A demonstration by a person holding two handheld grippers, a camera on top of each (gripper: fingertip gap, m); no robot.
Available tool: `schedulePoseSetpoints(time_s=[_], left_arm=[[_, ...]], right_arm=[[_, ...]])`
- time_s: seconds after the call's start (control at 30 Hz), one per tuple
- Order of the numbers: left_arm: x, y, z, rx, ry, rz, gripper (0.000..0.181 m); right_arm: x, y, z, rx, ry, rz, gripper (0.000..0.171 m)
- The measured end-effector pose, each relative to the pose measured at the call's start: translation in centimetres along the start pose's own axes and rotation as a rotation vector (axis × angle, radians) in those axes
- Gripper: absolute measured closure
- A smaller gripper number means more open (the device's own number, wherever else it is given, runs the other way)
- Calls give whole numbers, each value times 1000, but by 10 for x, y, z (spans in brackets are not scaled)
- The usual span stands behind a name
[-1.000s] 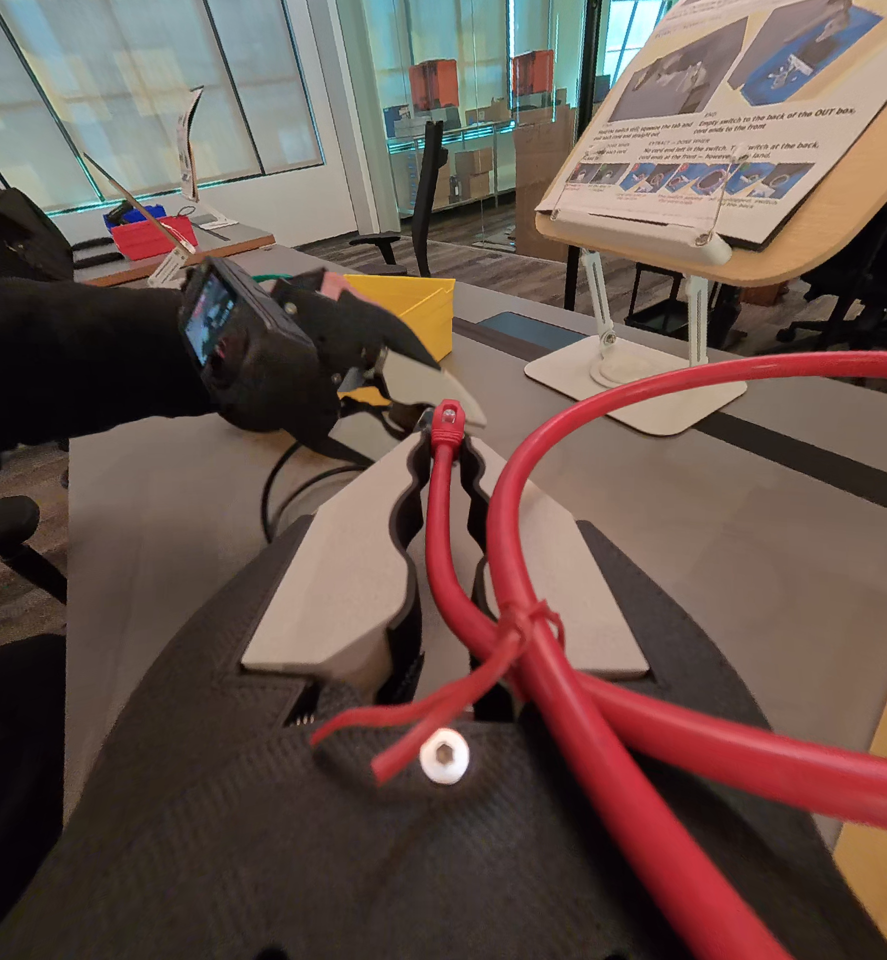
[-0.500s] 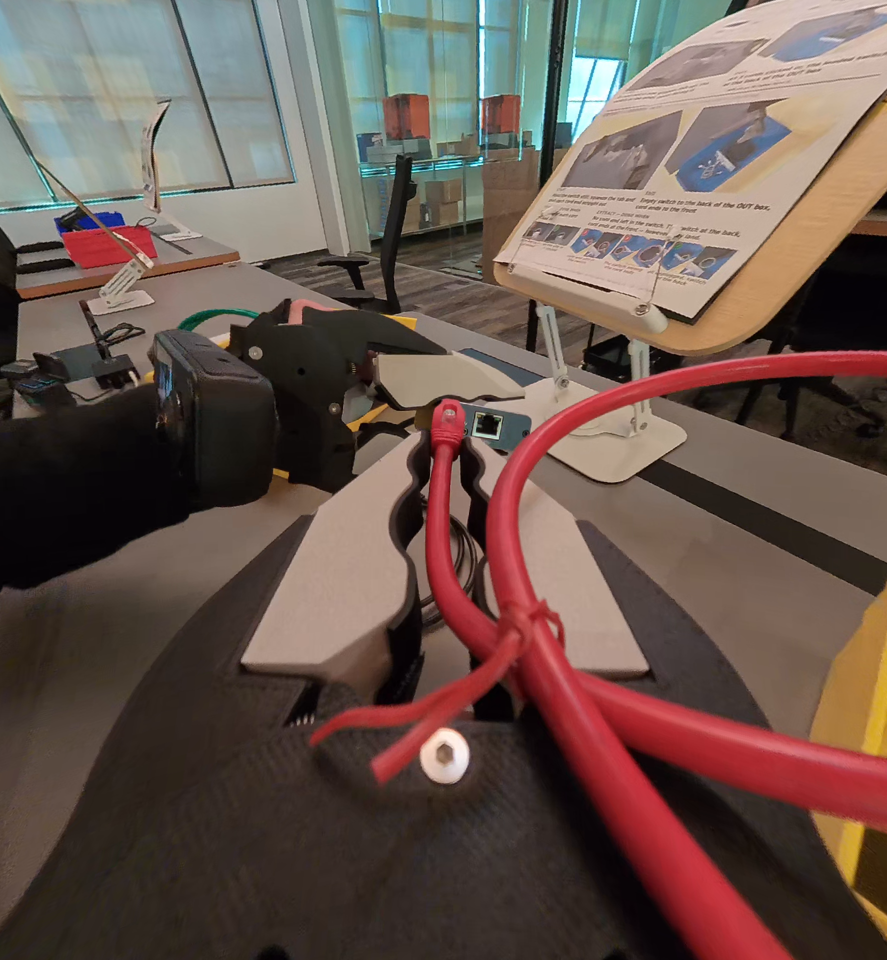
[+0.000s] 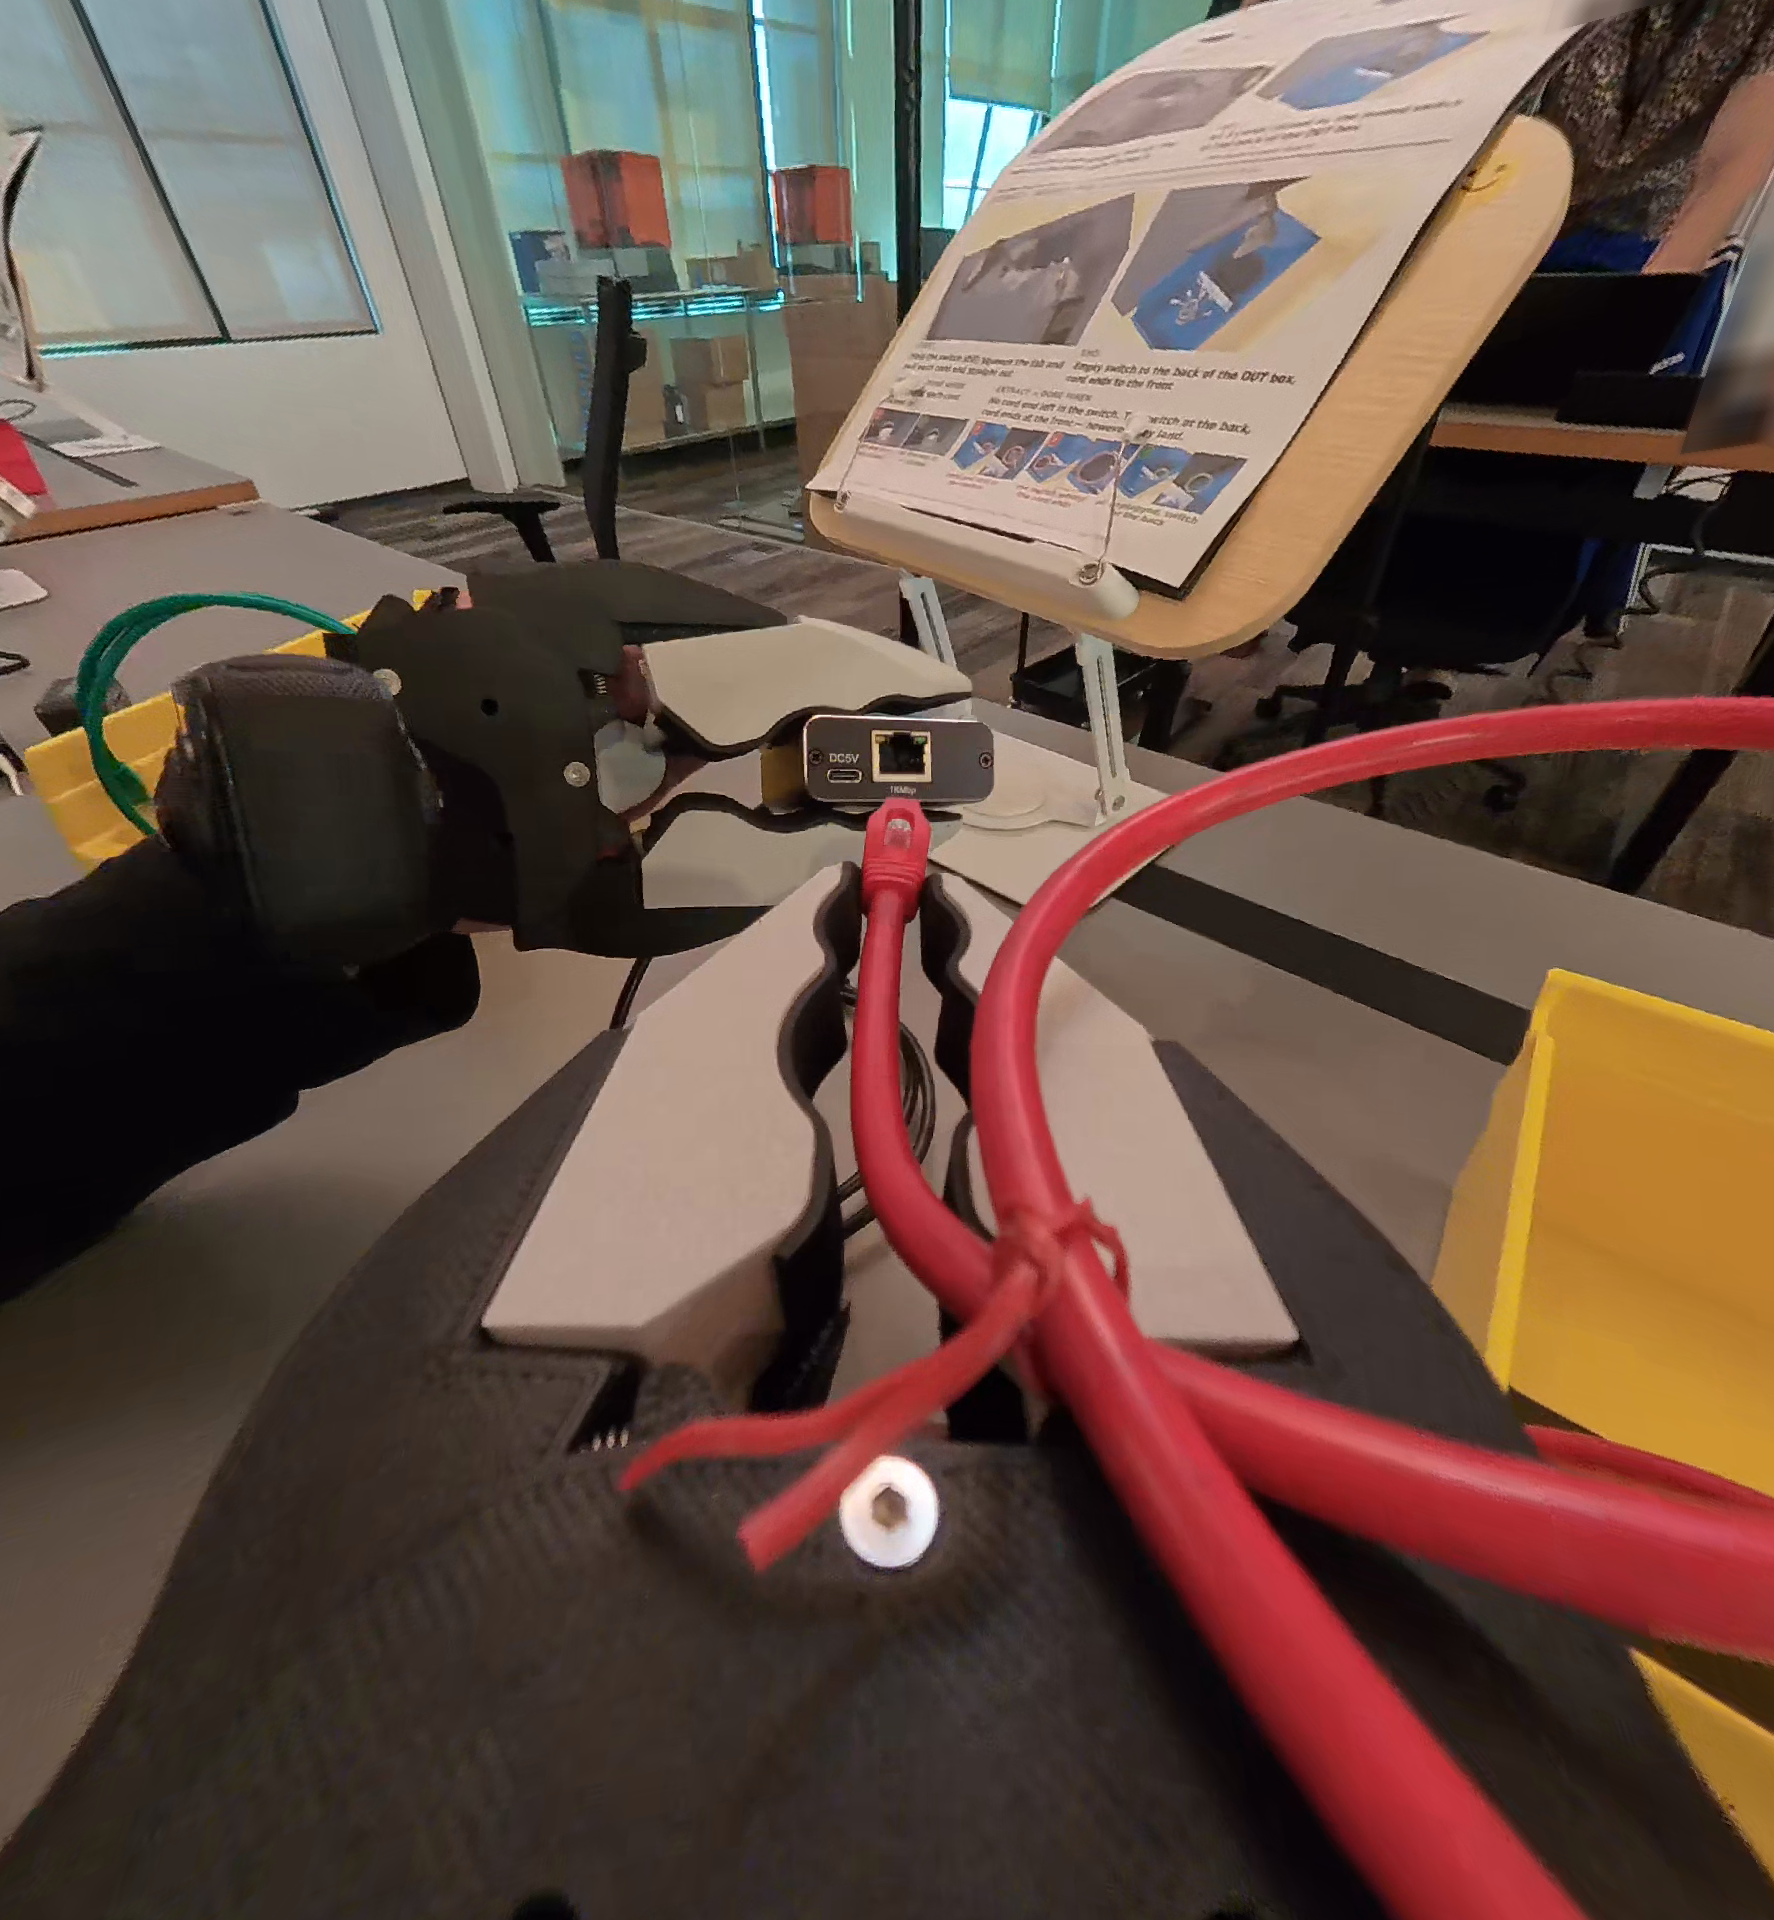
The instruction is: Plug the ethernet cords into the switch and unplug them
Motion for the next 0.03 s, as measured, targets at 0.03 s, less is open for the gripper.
schedulePoseSetpoints(time_s=[0.03], left_arm=[[0, 0, -1, 0, -8, 10, 157]], right_arm=[[0, 1, 0, 2, -4, -7, 162]])
Point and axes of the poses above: each gripper's, where its closed fingertips meet, z out along the fingers, x out of its underside, y = z × x across the jaws, the point moved 8 cm from there along -z, back along the fingers, and after that the axes turned 4 degrees about z, right-handed, at the moved point
